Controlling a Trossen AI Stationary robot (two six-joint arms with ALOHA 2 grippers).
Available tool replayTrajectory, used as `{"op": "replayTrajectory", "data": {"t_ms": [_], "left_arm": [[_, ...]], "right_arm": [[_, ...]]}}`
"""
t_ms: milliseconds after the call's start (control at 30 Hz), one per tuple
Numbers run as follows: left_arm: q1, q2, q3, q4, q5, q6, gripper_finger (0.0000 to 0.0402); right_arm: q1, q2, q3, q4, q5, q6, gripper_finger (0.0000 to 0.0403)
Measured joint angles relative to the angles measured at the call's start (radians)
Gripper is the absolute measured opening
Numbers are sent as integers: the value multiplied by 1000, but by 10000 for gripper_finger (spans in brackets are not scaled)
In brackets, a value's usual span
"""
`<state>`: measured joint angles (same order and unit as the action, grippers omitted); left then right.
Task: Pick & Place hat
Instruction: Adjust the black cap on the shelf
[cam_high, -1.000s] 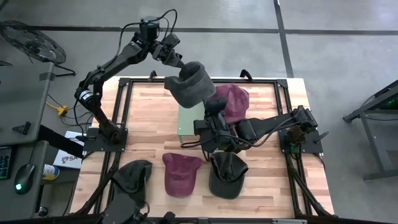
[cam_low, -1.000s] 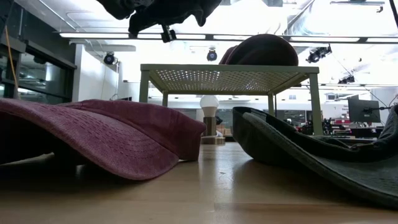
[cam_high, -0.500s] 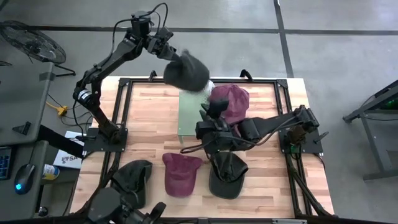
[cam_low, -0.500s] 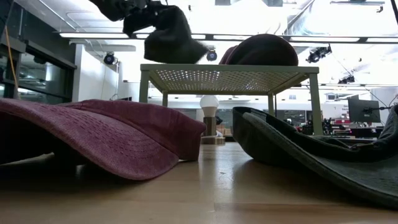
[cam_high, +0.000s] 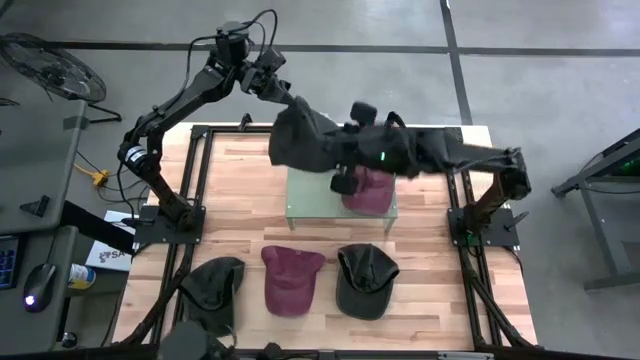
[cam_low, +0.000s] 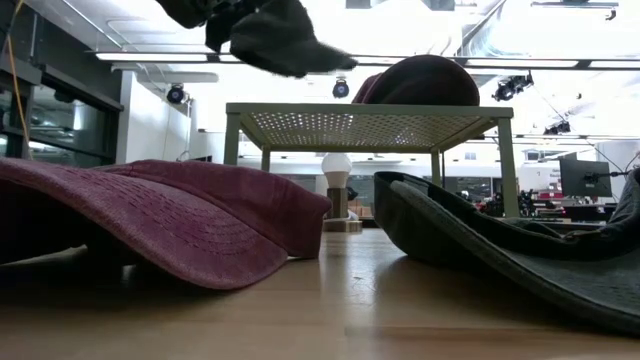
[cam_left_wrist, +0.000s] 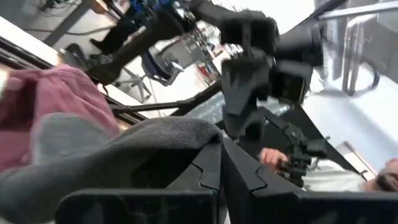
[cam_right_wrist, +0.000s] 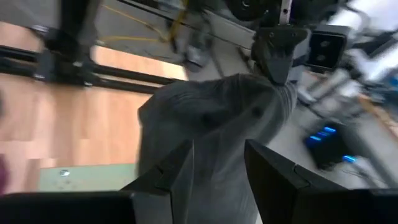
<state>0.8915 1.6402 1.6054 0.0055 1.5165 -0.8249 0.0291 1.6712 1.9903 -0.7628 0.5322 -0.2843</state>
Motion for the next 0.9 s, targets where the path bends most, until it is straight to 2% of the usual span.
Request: {"op": "replayTrajectory", "data": {"t_ms": [133, 233, 533, 667, 900], "left_arm": [[-49, 0, 0, 0, -1, -2, 0], [-87, 0, 0, 0, -1, -8, 0], [-181, 0, 0, 2, -70, -11, 0], [-209, 0, 0, 0, -118, -11, 0], [-232, 1, 0, -7, -220, -11, 0]], "right_arm": [[-109, -22, 0, 0, -261, -42, 136], [-175, -29, 0, 4, -410, -57, 136], [-329, -37, 0, -34, -645, -137, 136], [-373, -37, 0, -65, -696, -195, 137], [-415, -37, 0, -101, -760, -283, 188]]}}
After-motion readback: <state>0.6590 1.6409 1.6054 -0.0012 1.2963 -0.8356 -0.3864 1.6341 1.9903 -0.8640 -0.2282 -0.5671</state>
